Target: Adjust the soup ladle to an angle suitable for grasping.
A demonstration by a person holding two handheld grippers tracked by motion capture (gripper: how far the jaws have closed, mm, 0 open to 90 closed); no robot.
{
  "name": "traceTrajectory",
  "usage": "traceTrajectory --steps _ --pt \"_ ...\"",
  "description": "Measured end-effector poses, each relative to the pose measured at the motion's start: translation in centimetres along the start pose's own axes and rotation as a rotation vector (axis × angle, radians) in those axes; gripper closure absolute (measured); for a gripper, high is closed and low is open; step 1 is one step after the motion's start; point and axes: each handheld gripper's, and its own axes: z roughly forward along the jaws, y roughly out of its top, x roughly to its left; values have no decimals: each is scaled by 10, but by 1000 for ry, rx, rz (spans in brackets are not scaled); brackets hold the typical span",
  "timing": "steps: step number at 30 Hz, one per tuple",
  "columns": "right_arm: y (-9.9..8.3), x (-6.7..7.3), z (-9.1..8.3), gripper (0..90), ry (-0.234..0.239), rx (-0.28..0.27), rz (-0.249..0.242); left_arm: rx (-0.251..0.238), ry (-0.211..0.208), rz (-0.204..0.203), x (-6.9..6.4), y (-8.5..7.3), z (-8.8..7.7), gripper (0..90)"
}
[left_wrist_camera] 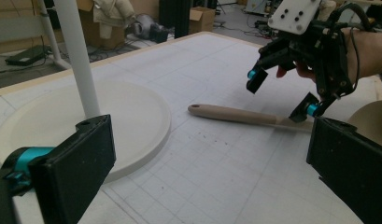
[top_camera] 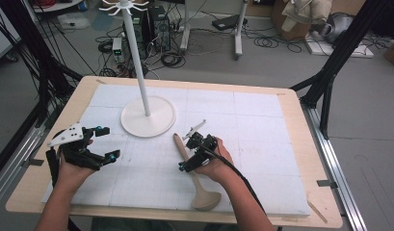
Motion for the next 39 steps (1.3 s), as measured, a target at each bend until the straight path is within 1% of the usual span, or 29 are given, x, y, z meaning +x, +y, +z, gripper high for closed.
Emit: traceTrajectory --steps 1,2,3,5,7,8,11,12,13,14,15,16,18,21,22,23,32,33,35,39 --pt "0 0 0 63 0 0 0 -2 0 -1 0 0 0 16" --pt "0 3 4 146 -11 36 -13 -3 -1 -2 0 0 0 17" --pt "0 3 4 146 -11 36 -13 -2 -1 0 0 0 -1 17" --pt "0 5 6 206 -14 61 -22 -1 1 -2 0 0 -1 17" --pt "1 5 7 255 -4 78 -9 -2 2 0 0 0 -1 17" --pt "0 6 7 296 -2 97 -3 -2 1 0 0 0 -1 16" --pt "0 5 8 299 -13 109 7 0 1 0 0 0 -1 17" --pt "0 5 8 331 -6 124 9 1 -1 -1 0 0 -1 17" --pt "0 6 9 345 -3 148 5 0 -1 2 0 0 0 17" --pt "0 6 9 349 -9 146 -1 -1 0 1 0 0 0 17" --pt "0 6 9 363 -11 149 7 1 0 3 0 0 0 16" --pt "0 6 9 387 -18 151 5 2 -1 1 0 0 0 16" --pt "1 7 9 420 -27 162 -6 3 -1 2 0 0 0 17" --pt "2 8 8 477 -24 173 -21 0 1 2 0 0 0 17" --pt "3 10 8 505 -22 174 -17 0 1 3 0 0 0 17" --pt "3 11 8 553 -13 176 -25 0 1 4 0 0 0 17" --pt "4 11 7 603 -13 191 20 -1 3 4 -1 0 -1 17" --pt "5 11 7 611 -10 194 20 1 4 6 -1 0 -2 17" --pt "6 12 7 624 -16 207 6 0 1 7 -1 0 -2 17" --pt "6 13 7 649 -10 222 1 2 3 7 -1 1 -2 17"
